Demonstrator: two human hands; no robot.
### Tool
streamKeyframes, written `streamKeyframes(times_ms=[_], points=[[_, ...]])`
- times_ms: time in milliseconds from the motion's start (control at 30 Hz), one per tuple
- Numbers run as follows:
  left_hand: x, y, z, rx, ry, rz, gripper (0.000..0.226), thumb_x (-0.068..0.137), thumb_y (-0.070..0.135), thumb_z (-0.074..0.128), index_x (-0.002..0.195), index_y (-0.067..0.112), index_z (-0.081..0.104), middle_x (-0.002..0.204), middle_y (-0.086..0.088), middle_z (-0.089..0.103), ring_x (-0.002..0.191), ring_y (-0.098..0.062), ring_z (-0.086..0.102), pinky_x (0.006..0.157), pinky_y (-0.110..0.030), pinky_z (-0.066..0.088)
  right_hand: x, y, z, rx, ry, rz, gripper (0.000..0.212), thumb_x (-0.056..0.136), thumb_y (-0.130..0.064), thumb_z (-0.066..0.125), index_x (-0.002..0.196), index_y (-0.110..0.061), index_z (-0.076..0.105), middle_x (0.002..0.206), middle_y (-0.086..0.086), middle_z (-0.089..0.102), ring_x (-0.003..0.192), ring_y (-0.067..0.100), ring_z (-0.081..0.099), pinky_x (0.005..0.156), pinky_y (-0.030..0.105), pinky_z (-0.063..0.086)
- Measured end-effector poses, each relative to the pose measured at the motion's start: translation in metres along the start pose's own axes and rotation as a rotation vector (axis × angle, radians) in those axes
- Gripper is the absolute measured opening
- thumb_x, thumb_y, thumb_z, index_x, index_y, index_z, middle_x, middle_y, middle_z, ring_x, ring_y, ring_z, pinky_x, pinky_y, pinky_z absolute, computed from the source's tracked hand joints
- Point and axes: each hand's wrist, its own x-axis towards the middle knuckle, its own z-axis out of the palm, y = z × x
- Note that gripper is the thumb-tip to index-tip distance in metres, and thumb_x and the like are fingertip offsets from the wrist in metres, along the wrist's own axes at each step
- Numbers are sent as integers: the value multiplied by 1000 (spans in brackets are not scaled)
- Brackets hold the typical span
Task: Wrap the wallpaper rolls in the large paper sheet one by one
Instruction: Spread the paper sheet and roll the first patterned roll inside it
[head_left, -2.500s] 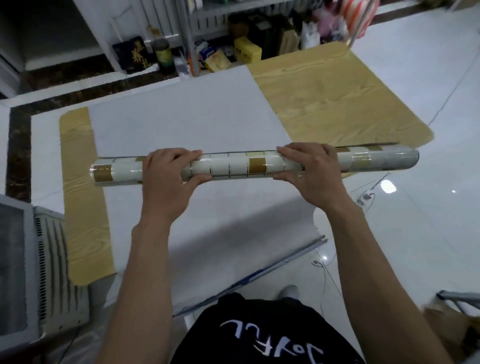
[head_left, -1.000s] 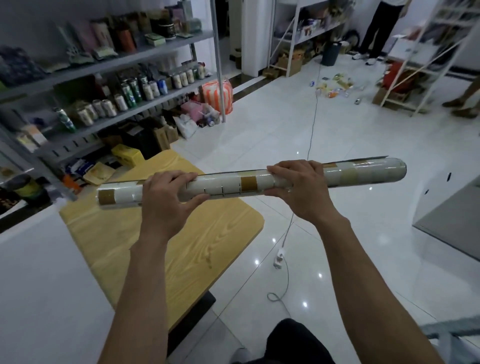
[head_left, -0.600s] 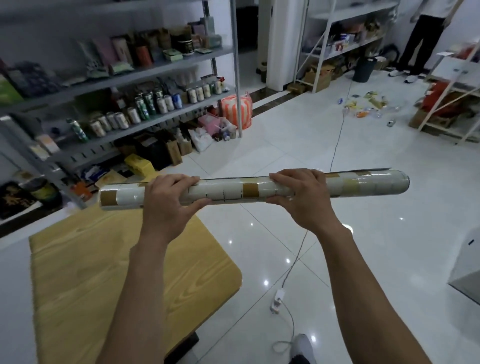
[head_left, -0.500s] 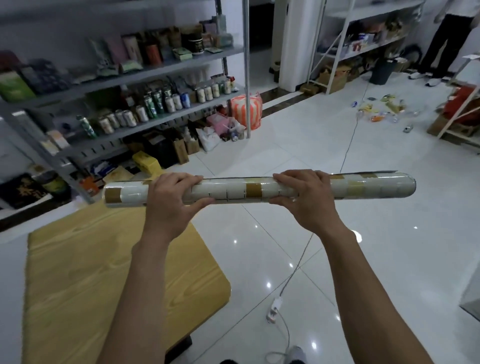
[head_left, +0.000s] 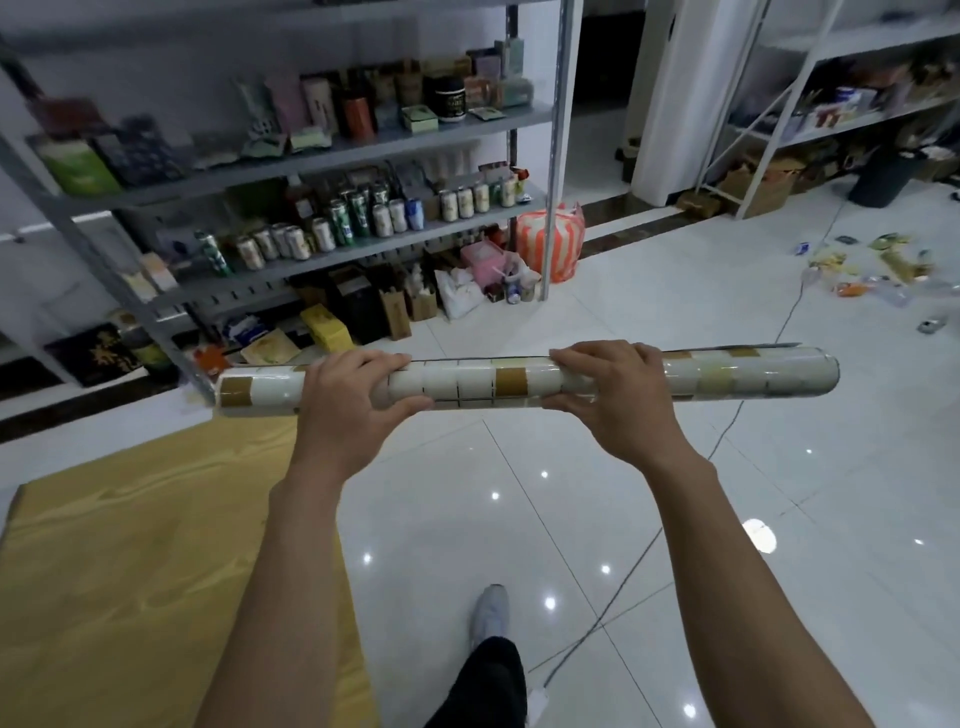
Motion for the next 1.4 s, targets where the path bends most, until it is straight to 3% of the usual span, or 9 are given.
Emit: streamKeyframes(times_ms=[267, 433, 533, 767, 967, 1200, 1400], points=[[133, -60, 64, 12, 8, -14, 55, 73, 60, 65, 115, 25, 67, 103, 9, 63, 96, -12, 51, 92, -33, 35, 144, 54, 59, -11, -9, -14, 44, 78, -46, 72, 118, -28, 65, 115, -7, 66, 104, 18, 56, 95, 38, 30], [225, -109, 86, 15, -39, -75, 55, 74, 63, 65, 116, 28, 66, 107, 10, 63, 98, -13, 53, 95, -40, 38, 253, 73, 96, -16, -58, -52, 47, 78, -51, 68, 119, -30, 63, 116, -7, 65, 107, 18, 55, 97, 39, 32], [266, -133, 91, 40, -54, -89, 56, 74, 62, 64, 118, 27, 66, 109, 9, 62, 101, -14, 54, 95, -37, 36, 305, 77, 116, -5, -61, -72, 48, 78, -52, 69, 121, -30, 63, 118, -6, 64, 108, 18, 55, 98, 39, 30], [320, -172, 92, 56, -34, -187, 67, 69, 70, 54, 118, 27, 66, 110, 8, 63, 102, -16, 54, 94, -39, 39, 389, 74, 148, 32, -69, -157, 48, 77, -51, 70, 120, -32, 63, 118, -7, 64, 112, 18, 53, 97, 38, 28], [363, -198, 104, 103, 6, -241, 59, 71, 60, 66, 119, 26, 66, 112, 7, 63, 104, -16, 54, 94, -37, 37, 458, 86, 179, 47, -99, -224, 49, 78, -53, 69, 122, -35, 62, 116, -9, 63, 110, 17, 51, 96, 40, 30], [423, -236, 124, 130, 56, -361, 69, 67, 75, 59, 120, 30, 64, 113, 9, 61, 104, -15, 54, 97, -45, 42, 558, 99, 224, 117, -136, -334, 47, 77, -51, 70, 120, -33, 63, 114, -10, 63, 107, 16, 52, 94, 36, 27], [471, -273, 124, 214, 93, -419, 63, 66, 58, 76, 122, 31, 63, 113, 12, 59, 104, -12, 52, 96, -38, 41, 647, 94, 257, 151, -127, -450, 47, 78, -52, 70, 120, -33, 63, 114, -10, 63, 106, 15, 53, 92, 36, 28]])
